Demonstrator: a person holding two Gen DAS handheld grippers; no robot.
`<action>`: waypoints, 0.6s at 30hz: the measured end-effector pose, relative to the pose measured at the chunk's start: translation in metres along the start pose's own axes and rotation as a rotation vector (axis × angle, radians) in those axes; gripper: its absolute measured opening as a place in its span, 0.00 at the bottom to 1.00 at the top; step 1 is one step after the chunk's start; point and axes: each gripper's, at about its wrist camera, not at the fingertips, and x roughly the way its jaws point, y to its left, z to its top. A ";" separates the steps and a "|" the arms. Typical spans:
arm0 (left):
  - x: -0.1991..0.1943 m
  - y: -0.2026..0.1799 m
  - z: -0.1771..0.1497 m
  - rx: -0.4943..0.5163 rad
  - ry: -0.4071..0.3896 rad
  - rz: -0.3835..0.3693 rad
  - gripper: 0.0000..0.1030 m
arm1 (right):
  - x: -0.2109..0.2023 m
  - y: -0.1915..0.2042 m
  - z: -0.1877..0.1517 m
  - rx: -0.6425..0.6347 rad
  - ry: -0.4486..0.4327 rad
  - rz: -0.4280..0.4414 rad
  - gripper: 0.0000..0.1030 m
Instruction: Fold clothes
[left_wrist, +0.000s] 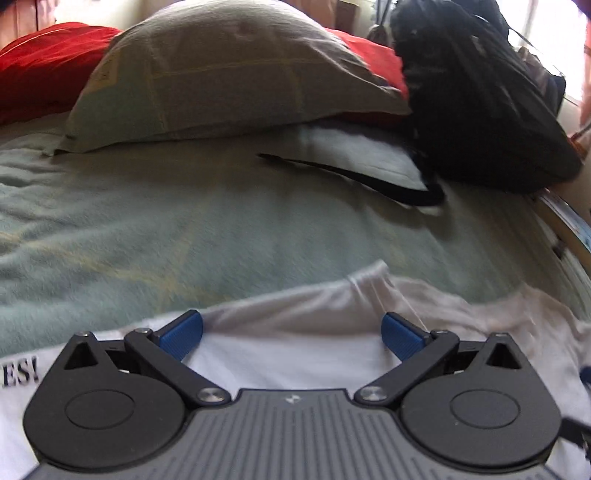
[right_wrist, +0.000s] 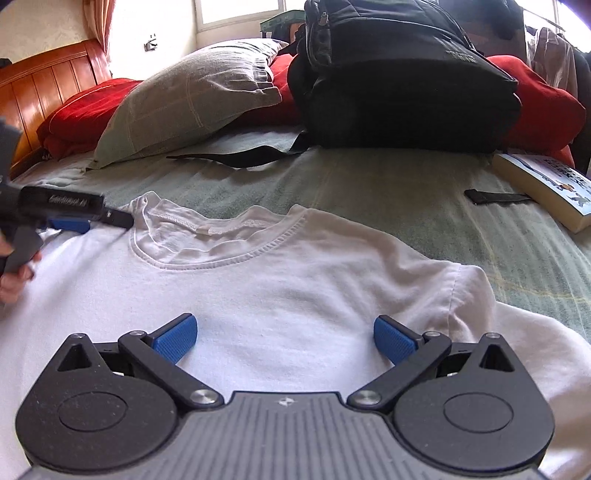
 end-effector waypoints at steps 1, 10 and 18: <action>0.002 -0.002 0.004 0.014 0.002 0.041 0.99 | 0.000 0.001 0.000 -0.004 0.001 -0.004 1.00; -0.042 -0.053 0.004 0.058 -0.016 -0.170 0.99 | 0.000 0.000 0.000 0.002 0.001 -0.002 1.00; -0.019 -0.080 0.001 0.051 0.066 -0.329 0.99 | 0.000 0.000 -0.001 0.000 0.004 -0.006 1.00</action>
